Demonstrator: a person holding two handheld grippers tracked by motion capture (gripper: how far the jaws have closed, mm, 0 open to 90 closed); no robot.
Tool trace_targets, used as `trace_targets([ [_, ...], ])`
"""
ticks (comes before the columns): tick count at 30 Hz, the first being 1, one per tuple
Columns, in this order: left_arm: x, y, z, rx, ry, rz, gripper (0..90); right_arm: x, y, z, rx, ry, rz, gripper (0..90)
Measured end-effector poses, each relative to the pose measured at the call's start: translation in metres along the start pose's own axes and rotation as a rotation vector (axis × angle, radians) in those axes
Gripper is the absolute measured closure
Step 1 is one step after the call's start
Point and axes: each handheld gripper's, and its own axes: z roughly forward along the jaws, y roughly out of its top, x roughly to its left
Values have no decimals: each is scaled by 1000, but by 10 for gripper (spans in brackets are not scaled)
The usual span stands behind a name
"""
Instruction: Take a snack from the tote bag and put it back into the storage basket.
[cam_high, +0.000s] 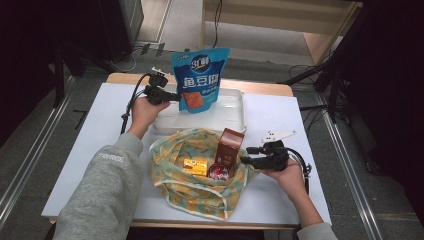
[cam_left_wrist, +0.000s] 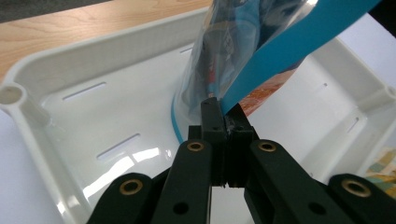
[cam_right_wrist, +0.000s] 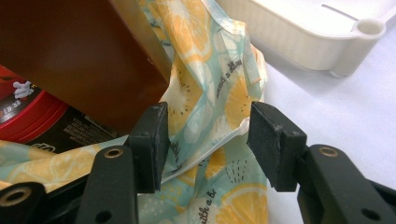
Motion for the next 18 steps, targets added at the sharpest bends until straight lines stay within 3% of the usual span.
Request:
trace_targets([
  [9,14,4,0,-25,12,-30,886,3,-2,-2,-9,-3,6,490],
  [18,16,1,-3,-29,-30,-40,775,4,-3,-5,-19,-7,13,490],
])
